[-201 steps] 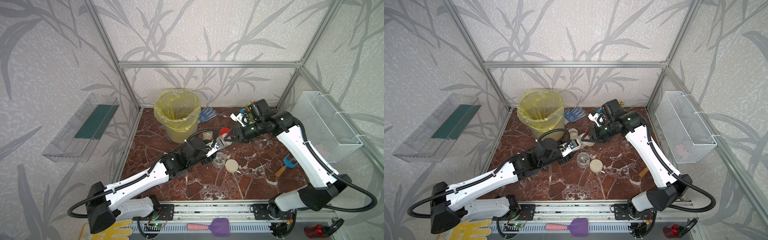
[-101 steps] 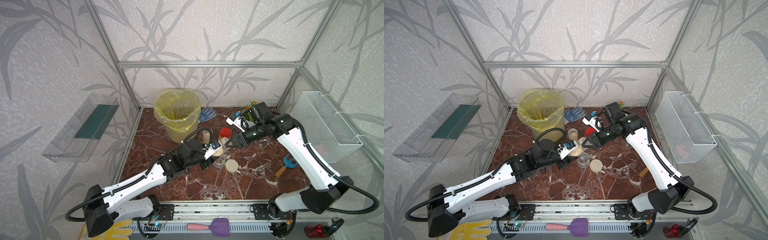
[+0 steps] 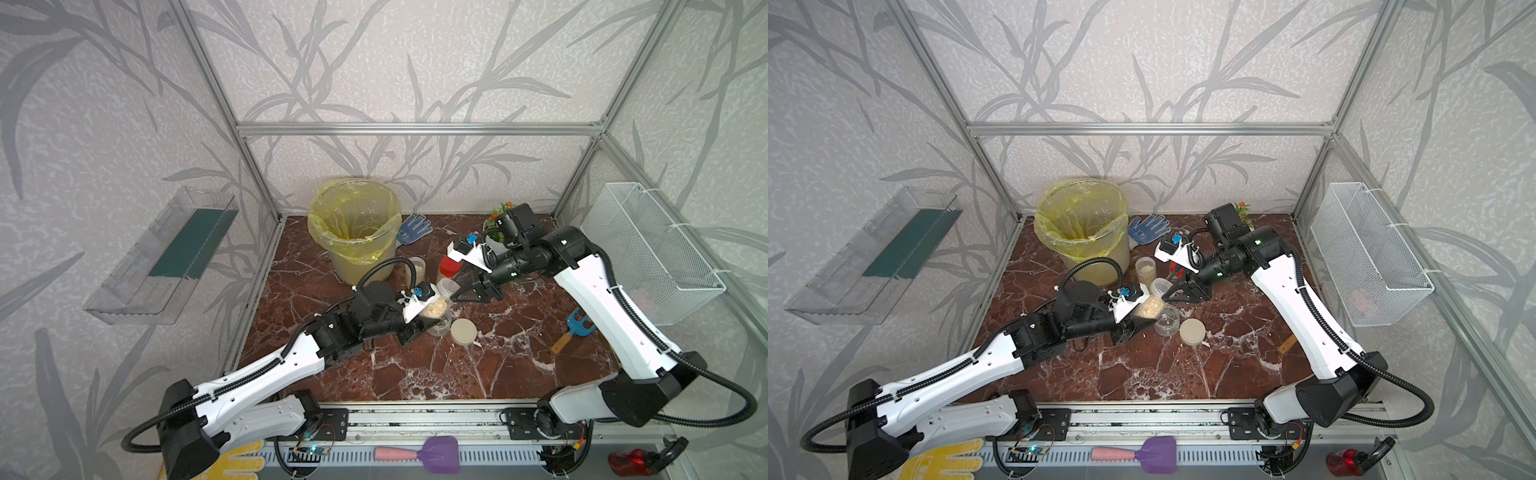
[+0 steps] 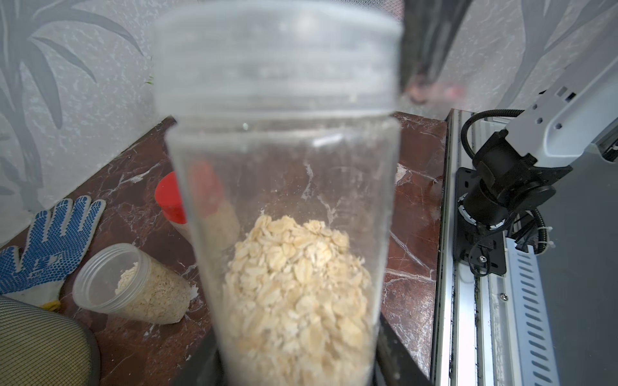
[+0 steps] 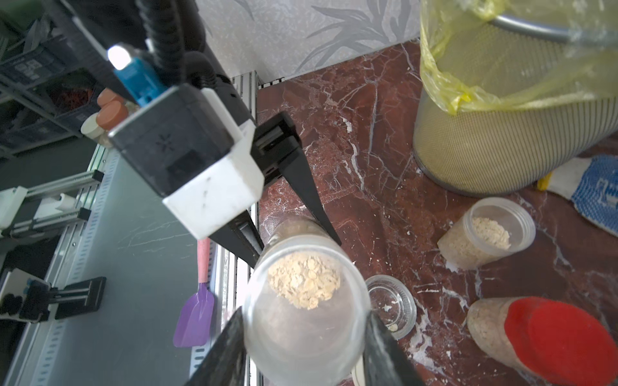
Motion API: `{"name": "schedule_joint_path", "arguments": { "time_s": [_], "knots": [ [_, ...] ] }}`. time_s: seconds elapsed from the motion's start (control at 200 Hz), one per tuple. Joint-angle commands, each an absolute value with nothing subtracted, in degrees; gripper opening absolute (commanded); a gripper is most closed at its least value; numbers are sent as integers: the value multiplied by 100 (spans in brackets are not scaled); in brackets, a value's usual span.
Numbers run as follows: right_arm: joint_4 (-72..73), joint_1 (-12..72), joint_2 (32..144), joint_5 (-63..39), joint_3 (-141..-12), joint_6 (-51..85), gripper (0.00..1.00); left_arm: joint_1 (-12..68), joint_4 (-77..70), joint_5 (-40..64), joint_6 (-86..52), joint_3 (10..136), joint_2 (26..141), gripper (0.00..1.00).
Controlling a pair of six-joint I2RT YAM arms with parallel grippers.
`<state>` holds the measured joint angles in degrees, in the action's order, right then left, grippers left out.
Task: Empty expired oatmeal from jars
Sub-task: Unscrew the lid from the jar.
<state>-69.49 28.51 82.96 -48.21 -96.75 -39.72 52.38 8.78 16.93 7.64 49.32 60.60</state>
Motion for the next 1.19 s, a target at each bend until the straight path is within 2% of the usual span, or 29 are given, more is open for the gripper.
{"name": "schedule_joint_path", "arguments": {
  "time_s": [0.0,0.245,0.425,0.68,0.83,1.19],
  "knots": [
    [-6652,3063,8350,-5957,-9628,-5157,12,5375,35,2610,1016,4999,5903,0],
    [-6585,3064,8225,-5958,-9328,-5284,26,5370,-81,2646,1004,5115,5828,0],
    [-6486,3051,8061,-5859,-9146,-5302,42,5370,-19,2589,1054,5159,5827,0],
    [-6271,3025,7930,-5857,-8827,-5229,53,5375,39,2321,1170,5094,5801,0],
    [-6126,2968,7880,-5811,-8707,-5155,63,5354,45,2276,1205,5072,5770,0],
    [-5708,2671,7464,-5687,-8254,-4923,70,5275,29,2154,1239,5002,5678,0]
  ]
}}
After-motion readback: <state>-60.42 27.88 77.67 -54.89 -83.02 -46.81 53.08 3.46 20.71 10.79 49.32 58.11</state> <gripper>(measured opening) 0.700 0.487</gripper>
